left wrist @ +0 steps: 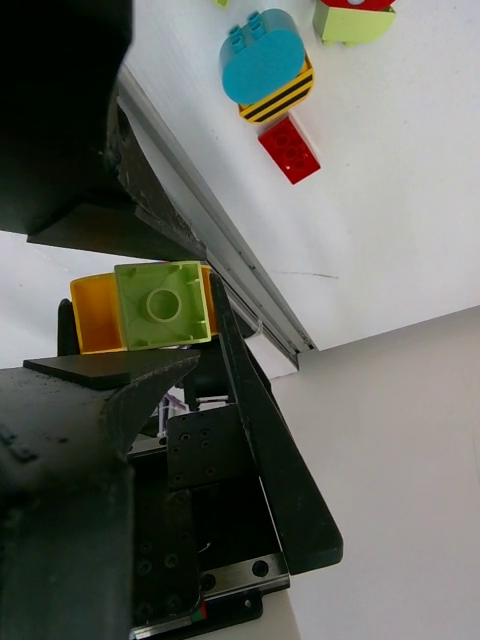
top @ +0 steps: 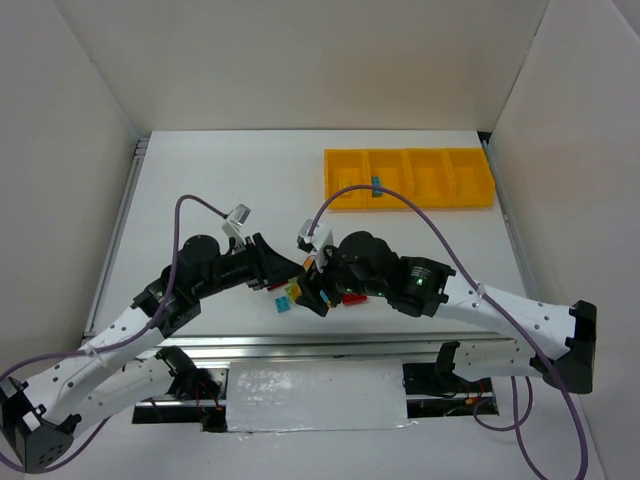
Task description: Sort the legos into containers by color
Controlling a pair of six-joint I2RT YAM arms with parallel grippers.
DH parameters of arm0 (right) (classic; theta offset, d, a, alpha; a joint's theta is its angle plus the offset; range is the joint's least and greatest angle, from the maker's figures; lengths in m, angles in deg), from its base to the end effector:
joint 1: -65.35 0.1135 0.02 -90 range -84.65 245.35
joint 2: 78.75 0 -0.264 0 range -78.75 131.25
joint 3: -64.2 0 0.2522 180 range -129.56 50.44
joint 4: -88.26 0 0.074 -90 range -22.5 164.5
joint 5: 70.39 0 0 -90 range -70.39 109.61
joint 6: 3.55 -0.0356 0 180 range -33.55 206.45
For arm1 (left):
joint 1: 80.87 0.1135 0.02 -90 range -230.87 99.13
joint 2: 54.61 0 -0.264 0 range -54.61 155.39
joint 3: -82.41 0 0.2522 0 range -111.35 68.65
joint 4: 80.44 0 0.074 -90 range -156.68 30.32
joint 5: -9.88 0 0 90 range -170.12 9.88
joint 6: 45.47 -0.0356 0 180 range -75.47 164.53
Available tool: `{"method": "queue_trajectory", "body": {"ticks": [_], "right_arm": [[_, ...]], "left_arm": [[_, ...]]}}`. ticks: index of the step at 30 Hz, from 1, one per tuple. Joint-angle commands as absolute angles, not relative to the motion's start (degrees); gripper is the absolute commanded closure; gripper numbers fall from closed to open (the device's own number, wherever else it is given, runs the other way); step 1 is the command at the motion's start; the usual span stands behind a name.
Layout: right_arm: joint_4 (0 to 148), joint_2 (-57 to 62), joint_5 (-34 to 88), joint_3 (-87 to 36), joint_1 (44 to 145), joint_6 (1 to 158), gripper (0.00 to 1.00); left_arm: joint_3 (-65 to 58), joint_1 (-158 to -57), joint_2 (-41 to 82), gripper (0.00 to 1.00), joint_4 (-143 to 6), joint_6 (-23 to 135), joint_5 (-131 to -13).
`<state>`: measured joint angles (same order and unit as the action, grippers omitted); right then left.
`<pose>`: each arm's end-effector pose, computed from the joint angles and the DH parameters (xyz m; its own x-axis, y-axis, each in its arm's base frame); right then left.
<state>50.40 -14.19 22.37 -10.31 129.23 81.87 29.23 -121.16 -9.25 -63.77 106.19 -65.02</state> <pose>0.1093 0.2269 0.3442 -0.2785 -0.3869 -0.8791 -0.8962 0.4338 0.0930 0.1400 -0.1309 0.3190 -0.7780 -0.4545 -0.4338 0.2863 0.3581 -0.8887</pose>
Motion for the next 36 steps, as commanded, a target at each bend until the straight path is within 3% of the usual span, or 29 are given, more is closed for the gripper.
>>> {"method": "queue_trajectory", "body": {"ticks": [1, 3, 5, 7, 8, 10, 11, 13, 14, 15, 24, 30, 36], "right_arm": [[54.9, -13.62, 19.7, -13.98, 129.25, 81.44, 1.0], [54.99, -13.36, 19.7, -14.07, 129.16, 81.26, 0.99], [55.6, -13.45, 19.96, -13.55, 129.25, 81.18, 0.96], [56.39, -13.88, 19.87, -12.67, 129.16, 81.0, 0.86], [56.74, -14.15, 19.96, -12.32, 129.16, 80.82, 0.7], [57.88, -15.02, 19.96, -10.91, 129.16, 80.65, 0.52], [58.15, -15.38, 19.87, -10.56, 129.25, 80.47, 0.33], [58.94, -16.26, 19.79, -9.33, 129.07, 80.12, 0.2], [59.03, -16.52, 19.7, -9.06, 129.07, 79.86, 0.04], [59.12, -17.04, 20.13, -8.71, 128.99, 79.68, 0.0], [61.31, -23.89, 29.53, -3.53, 123.98, 77.14, 0.0], [71.75, -33.12, 51.83, 4.9, 112.48, 69.77, 0.0], [79.59, -33.92, 47.4, 7.55, 109.65, 55.53, 0.0]], "left_arm": [[27.43, -122.09, -8.47, 0.78, -65.01, 103.59, -60.69], [27.34, -122.17, -8.21, 0.97, -65.63, 103.06, -60.43], [27.25, -122.26, -8.47, 1.0, -66.15, 102.8, -60.6], [27.6, -122.26, -9.17, 1.0, -67.29, 102.8, -60.69], [27.61, -122.26, -9.96, 1.0, -68.26, 102.71, -60.95], [27.43, -122.26, -11.27, 1.0, -68.18, 102.36, -61.91], [27.26, -122.26, -11.8, 1.0, -67.92, 102.18, -62.44], [26.73, -122.26, -12.95, 1.0, -67.22, 101.83, -63.59], [26.38, -122.26, -13.3, 1.0, -65.91, 101.74, -65.42], [25.77, -122.26, -13.65, 1.0, -64.41, 101.66, -66.48], [22.69, -122.17, -16.29, 1.0, -61.06, 99.37, -73.6], [23.21, -122.0, -17.7, 1.0, -63.34, 97.26, -74.76], [26.46, -122.0, -17.79, 1.0, -76.07, 93.67, -64.92]]}}
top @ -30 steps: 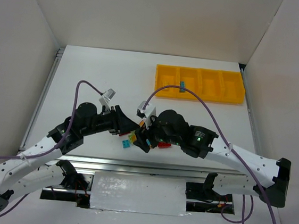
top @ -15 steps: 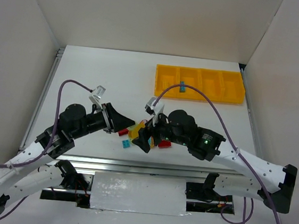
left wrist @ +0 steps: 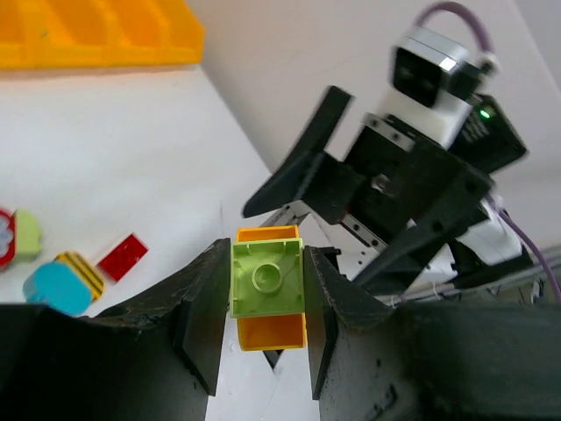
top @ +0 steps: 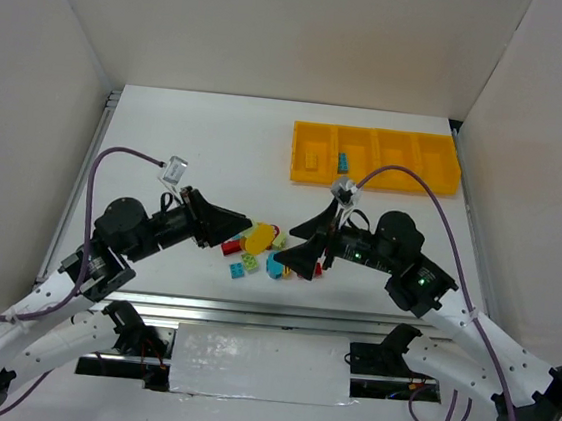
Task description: Sort the legos into containers by color
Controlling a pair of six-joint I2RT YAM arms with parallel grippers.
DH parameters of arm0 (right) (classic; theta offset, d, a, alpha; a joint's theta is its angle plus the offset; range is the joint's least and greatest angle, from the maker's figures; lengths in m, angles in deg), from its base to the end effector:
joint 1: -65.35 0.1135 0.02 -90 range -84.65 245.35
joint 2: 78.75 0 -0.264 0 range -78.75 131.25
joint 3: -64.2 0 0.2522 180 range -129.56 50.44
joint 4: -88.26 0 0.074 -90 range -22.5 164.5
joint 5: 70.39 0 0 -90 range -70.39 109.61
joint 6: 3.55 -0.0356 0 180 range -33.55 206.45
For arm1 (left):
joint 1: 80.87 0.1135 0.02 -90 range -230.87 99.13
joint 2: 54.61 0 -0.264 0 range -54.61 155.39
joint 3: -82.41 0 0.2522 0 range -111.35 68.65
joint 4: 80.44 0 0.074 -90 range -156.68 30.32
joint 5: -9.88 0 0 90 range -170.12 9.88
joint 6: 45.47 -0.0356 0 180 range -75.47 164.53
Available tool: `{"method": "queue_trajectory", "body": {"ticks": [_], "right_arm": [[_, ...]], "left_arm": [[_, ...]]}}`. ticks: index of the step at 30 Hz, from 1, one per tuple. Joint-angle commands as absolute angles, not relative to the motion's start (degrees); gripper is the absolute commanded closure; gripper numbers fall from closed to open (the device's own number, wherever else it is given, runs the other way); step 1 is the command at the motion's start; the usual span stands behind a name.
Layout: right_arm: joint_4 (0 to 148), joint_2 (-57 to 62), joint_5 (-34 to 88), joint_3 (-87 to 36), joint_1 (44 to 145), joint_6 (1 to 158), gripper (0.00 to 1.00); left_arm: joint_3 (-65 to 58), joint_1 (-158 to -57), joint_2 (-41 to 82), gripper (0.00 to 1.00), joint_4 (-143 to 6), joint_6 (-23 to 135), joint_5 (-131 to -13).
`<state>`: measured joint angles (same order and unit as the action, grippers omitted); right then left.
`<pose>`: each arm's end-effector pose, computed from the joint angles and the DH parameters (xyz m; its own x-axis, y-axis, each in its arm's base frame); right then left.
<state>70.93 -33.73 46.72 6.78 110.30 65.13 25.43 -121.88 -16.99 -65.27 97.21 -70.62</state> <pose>0.1195 0.1422 0.3453 -0.4021 0.0559 -0.9139 -0.8630 0.3101 0.3987 0.1151 -0.1079 0.3662 -0.5800 -0.5350 -0.6142 0.5115 0.3476 -0.7858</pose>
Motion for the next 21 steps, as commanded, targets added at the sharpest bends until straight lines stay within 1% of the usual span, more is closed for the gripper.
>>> {"method": "queue_trajectory", "body": {"ticks": [1, 2, 5, 6, 9, 11, 16, 19, 21], "right_arm": [[79.86, -33.84, 45.56, 7.64, 109.65, 53.6, 0.01], [80.12, -33.92, 44.15, 7.9, 109.65, 49.92, 0.01], [84.59, -35.84, 44.74, 11.04, 109.65, 45.52, 0.0], [88.87, -36.55, 45.27, 12.2, 109.65, 44.1, 0.0], [95.76, -37.53, 49.21, 14.93, 109.65, 41.1, 0.0], [98.57, -36.39, 54.39, 15.2, 109.65, 39.35, 0.0], [108.41, -34.1, 60.21, 16.16, 109.65, 34.43, 0.02], [112.28, -33.14, 60.74, 17.13, 110.0, 33.01, 0.04], [111.86, -32.61, 59.87, 17.13, 110.96, 33.53, 0.06]], "left_arm": [[27.07, -122.0, -17.87, 1.0, -78.26, 93.05, -63.61], [28.64, -122.0, -17.96, 1.0, -82.03, 92.61, -61.42], [30.93, -122.0, -18.4, 1.0, -85.92, 92.16, -58.69], [31.55, -122.0, -18.58, 1.0, -89.15, 92.34, -57.63], [33.93, -122.0, -19.19, 1.0, -97.16, 93.82, -52.53], [35.07, -122.0, -19.46, 1.0, -100.16, 94.44, -50.42], [36.04, -122.0, -21.04, 1.0, -102.81, 94.8, -48.74], [35.69, -122.09, -21.3, 1.0, -101.05, 94.54, -50.14], [35.43, -122.09, -20.95, 1.0, -100.26, 94.62, -51.02]]}}
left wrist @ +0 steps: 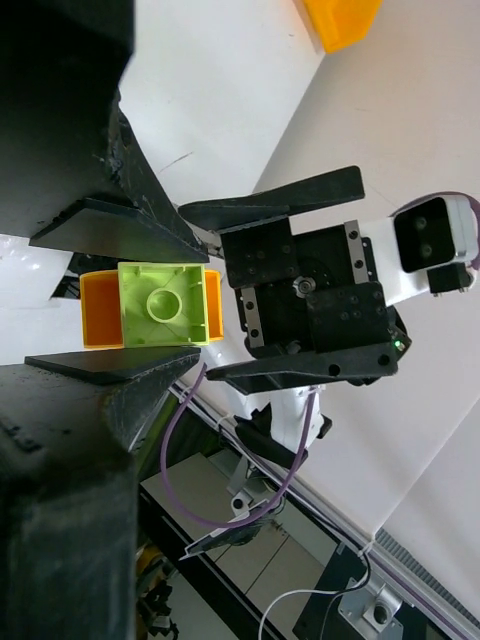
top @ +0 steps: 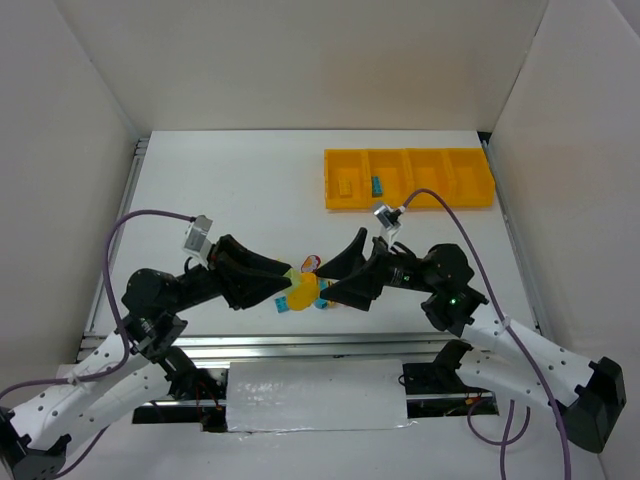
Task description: Sort the legos into containers by color
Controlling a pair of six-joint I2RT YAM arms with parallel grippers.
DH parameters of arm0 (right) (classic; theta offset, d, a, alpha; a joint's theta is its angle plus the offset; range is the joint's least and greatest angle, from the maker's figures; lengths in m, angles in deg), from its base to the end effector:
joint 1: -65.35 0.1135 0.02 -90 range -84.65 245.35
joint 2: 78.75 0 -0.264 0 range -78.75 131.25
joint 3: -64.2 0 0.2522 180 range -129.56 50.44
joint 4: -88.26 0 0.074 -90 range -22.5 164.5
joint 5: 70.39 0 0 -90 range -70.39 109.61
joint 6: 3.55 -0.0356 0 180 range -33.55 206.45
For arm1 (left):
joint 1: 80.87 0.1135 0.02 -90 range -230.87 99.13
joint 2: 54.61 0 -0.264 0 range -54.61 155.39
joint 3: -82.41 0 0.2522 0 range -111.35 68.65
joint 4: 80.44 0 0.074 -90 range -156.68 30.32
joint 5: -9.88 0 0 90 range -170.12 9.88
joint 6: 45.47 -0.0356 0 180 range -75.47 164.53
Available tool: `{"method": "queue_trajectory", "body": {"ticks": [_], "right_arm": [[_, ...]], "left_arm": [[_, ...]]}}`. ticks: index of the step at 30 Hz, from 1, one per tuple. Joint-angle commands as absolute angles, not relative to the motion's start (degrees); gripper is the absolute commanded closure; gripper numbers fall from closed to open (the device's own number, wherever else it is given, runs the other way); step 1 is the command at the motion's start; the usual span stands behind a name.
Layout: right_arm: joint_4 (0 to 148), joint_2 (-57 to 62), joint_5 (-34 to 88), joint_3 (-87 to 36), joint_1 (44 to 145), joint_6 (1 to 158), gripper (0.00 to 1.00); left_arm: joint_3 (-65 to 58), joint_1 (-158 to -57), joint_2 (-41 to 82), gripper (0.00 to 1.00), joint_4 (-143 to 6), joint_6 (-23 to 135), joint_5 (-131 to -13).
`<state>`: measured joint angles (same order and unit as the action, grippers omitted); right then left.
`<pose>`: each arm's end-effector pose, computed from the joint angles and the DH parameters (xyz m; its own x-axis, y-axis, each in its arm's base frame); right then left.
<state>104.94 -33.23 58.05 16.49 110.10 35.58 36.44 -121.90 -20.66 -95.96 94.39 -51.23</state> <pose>0.1147 0.1449 0.3445 -0.6069 0.2539 -0.7531 -0.7898 -0.0869 0.6071 0.0950 -0.1055 0.3621 -0.4616 -0.4856 -0.7424 0.8455 0.0125 -0.5338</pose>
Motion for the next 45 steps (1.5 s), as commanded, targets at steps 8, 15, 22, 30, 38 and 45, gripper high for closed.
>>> {"method": "queue_trajectory", "body": {"ticks": [8, 15, 22, 30, 38, 45], "right_arm": [[104.12, -31.47, 52.57, 13.27, 117.29, 42.5, 0.11], [106.75, -28.65, 53.45, 12.82, 117.65, 42.24, 0.81], [104.21, -29.61, 53.54, 12.21, 117.82, 44.08, 1.0], [99.2, -30.58, 51.61, 10.72, 117.73, 45.66, 1.0], [96.66, -31.11, 49.49, 10.19, 117.73, 46.19, 1.0], [89.54, -30.32, 50.19, 9.31, 116.95, 51.9, 1.0]], "left_arm": [[34.37, -122.09, -18.93, 1.0, -97.8, 95.33, -53.22], [34.37, -122.17, -18.49, 1.0, -98.06, 95.85, -53.22], [33.15, -122.09, -18.76, 0.53, -94.64, 94.45, -52.08], [32.18, -122.09, -16.65, 0.31, -93.05, 93.48, -49.62], [31.74, -122.09, -16.38, 0.64, -90.5, 92.16, -50.06], [28.5, -122.09, -17.78, 1.0, -82.27, 88.58, -55.92]]}}
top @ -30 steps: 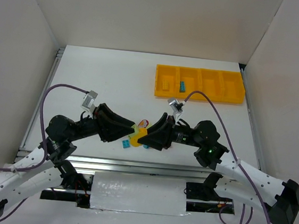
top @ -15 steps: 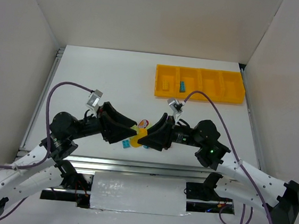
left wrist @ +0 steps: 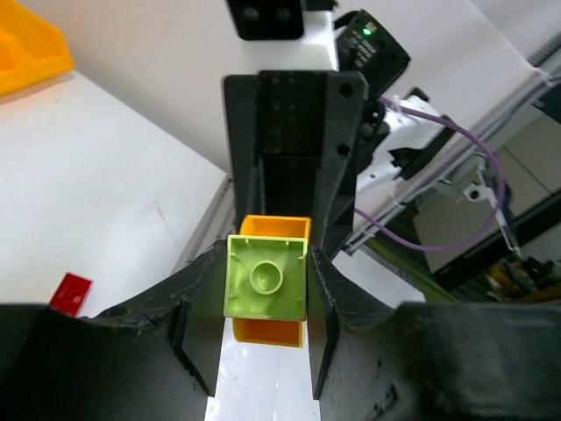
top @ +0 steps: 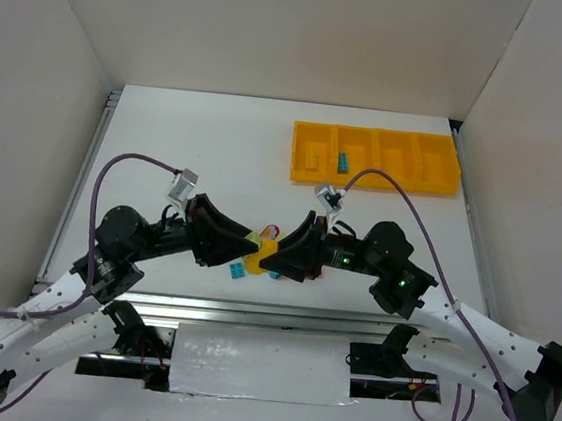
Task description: Sort the legos into containers by color
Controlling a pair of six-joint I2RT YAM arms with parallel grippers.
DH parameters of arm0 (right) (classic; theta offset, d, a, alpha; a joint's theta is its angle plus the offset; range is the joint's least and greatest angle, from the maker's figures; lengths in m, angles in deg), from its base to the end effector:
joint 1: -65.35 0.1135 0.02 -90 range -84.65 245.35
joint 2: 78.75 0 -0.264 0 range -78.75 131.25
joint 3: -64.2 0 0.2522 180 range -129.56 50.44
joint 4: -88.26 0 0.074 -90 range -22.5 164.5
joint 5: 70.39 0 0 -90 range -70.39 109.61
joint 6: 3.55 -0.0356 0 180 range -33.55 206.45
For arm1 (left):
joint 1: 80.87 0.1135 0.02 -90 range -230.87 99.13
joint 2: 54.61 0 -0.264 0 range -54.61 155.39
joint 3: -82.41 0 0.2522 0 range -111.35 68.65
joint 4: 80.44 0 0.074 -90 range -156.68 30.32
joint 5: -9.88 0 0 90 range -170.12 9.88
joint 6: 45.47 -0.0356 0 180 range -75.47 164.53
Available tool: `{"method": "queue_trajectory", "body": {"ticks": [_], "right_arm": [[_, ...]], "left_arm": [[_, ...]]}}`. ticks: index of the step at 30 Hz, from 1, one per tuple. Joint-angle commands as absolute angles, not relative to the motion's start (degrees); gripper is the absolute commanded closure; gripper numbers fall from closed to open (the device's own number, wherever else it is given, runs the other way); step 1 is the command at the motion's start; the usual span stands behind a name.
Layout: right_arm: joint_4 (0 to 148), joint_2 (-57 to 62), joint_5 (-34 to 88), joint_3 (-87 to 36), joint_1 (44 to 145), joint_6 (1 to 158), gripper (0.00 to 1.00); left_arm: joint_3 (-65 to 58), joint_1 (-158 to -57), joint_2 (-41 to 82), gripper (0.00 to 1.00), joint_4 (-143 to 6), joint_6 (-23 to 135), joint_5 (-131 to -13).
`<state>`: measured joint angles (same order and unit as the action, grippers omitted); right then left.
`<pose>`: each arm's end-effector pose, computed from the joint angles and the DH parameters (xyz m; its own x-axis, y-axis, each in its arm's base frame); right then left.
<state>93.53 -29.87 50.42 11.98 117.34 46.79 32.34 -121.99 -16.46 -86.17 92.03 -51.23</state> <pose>0.1097 0.1700 0.3427 -0.5600 0.1737 -0.8101 -0.8199 0.0247 0.5720 0.1087 -0.1178 0.3606 -0.5259 -0.3978 -0.7518 0.7917 0.0940 -0.6036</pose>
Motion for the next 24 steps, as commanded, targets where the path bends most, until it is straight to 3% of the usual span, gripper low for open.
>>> {"method": "queue_trajectory", "body": {"ticks": [1, 7, 11, 12, 15, 17, 24], "right_arm": [[88.05, -30.23, 52.46, 9.66, 116.25, 52.86, 1.0], [91.64, -31.72, 63.55, 16.95, 105.62, 53.23, 1.0], [80.86, -29.02, 53.93, 13.37, 100.08, 56.37, 1.0], [77.09, -27.26, 39.27, 8.39, 99.11, 56.56, 1.0], [64.15, -14.19, 16.27, -4.77, 95.69, 55.34, 1.0], [58.17, -0.79, 11.81, -12.62, 93.75, 55.95, 1.0], [41.14, 34.68, 1.15, -56.91, 87.86, 58.22, 1.0]], "left_arm": [[27.79, -122.09, -18.48, 1.0, -80.5, 87.69, -57.16], [22.25, -121.91, -20.6, 1.0, -70.56, 82.94, -64.99], [19.61, -121.91, -20.78, 1.0, -64.43, 81.79, -69.29], [18.82, -121.91, -20.43, 1.0, -62.92, 81.53, -70.26], [18.29, -122.0, -18.85, 1.0, -57.38, 80.83, -73.34], [18.55, -121.91, -17.96, 1.0, -55.88, 80.65, -73.44], [19.52, -121.91, -19.36, 1.0, -51.4, 79.16, -72.12]]}}
